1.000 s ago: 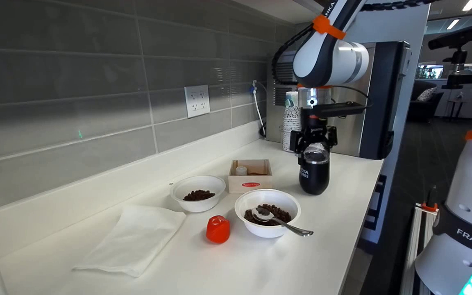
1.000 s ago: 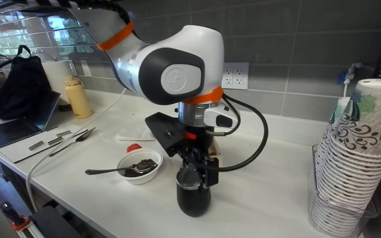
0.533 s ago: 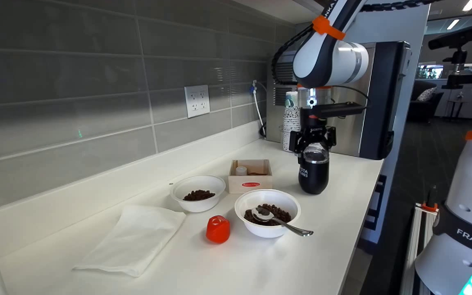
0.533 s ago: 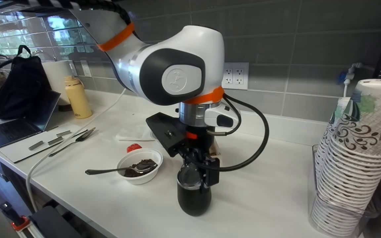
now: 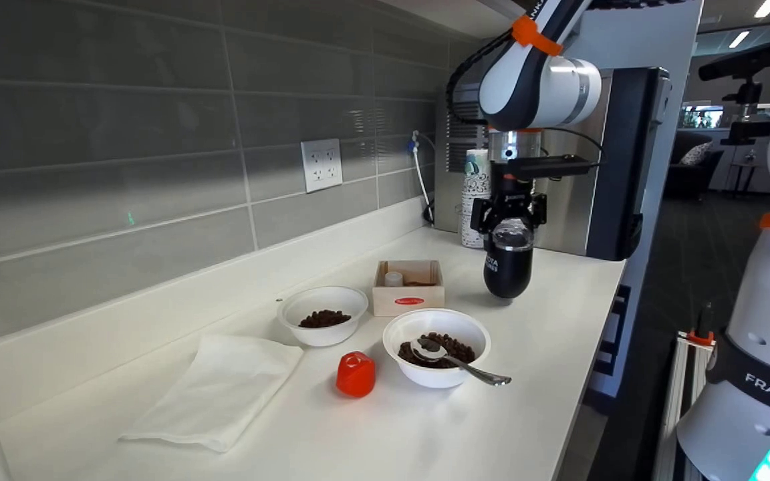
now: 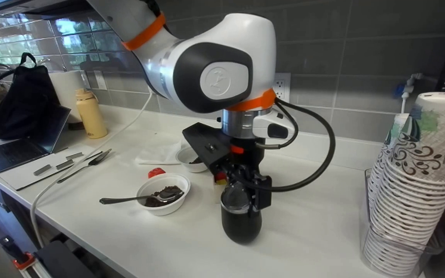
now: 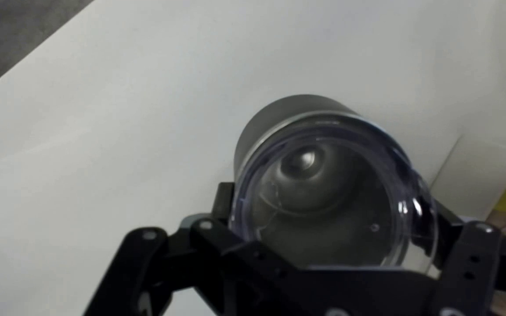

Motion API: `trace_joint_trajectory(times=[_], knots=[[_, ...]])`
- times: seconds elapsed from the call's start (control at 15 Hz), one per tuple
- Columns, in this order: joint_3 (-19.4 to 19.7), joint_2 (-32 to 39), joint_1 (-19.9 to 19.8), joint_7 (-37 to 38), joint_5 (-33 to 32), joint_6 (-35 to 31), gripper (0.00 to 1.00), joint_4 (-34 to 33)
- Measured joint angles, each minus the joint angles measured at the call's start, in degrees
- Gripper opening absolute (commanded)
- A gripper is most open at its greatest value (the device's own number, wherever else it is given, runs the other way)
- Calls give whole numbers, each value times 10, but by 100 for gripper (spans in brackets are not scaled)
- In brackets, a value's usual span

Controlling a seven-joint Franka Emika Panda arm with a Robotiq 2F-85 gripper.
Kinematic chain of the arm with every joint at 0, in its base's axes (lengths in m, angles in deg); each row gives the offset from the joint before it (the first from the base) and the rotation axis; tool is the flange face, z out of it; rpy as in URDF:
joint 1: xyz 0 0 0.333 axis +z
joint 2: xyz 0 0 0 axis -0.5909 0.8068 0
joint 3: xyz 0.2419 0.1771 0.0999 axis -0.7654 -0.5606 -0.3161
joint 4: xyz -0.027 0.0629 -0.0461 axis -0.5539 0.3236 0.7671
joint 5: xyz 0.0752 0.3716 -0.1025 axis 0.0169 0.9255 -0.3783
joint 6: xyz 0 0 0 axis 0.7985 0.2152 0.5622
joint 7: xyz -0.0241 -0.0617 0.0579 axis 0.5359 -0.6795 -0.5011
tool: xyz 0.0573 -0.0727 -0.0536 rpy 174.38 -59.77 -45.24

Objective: Put the lid on the black cup, then move the cup backwards

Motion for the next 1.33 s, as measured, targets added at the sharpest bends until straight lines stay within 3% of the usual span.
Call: trace_joint_trajectory(times=[0.47,1.33], knots=[[8,21,-2,-30,2,21,68,-79],[1,160,5,-182,23,107,68,-250]])
